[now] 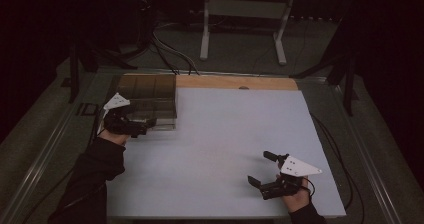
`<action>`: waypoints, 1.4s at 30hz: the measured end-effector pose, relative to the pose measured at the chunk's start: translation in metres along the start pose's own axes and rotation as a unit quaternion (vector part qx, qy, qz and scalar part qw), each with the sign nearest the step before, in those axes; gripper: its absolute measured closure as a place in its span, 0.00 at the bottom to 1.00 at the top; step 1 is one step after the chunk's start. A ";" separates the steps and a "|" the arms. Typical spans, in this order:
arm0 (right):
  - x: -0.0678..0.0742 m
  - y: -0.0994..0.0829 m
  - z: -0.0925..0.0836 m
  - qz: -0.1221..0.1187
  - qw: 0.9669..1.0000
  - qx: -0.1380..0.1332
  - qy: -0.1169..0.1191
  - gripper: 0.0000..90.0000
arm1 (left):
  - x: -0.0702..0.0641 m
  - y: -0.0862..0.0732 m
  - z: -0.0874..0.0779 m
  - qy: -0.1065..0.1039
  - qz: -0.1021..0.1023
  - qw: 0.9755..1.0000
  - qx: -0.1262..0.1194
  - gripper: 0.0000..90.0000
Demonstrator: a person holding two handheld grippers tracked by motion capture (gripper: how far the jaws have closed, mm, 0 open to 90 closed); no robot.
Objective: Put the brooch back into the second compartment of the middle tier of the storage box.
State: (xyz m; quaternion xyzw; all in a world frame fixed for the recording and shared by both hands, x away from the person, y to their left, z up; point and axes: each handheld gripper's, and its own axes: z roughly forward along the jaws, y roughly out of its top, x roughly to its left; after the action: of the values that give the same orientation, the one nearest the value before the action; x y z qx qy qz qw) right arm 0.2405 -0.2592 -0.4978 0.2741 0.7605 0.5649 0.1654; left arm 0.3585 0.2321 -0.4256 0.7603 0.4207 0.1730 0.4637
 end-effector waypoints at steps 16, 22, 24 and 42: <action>0.002 0.000 0.001 -0.001 1.000 0.003 0.002 0.00 | -0.024 -0.022 -0.007 -0.040 0.018 0.999 0.002 0.00; 0.001 0.000 0.001 0.000 1.000 0.002 0.003 0.00 | -0.032 -0.033 -0.007 -0.052 0.018 0.998 0.004 0.00; 0.001 0.001 0.000 -0.001 1.000 -0.002 0.002 0.00 | -0.034 -0.037 -0.007 -0.055 0.019 0.998 0.007 0.00; 0.002 0.001 0.000 -0.001 1.000 -0.001 0.002 0.00 | -0.049 -0.078 -0.013 -0.098 0.021 0.995 0.000 0.00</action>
State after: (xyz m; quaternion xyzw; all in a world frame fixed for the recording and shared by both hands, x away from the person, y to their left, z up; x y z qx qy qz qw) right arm 0.2392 -0.2579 -0.4969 0.2721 0.7606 0.5661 0.1642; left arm 0.2840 0.2170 -0.4789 0.7822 0.3574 0.1072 0.4990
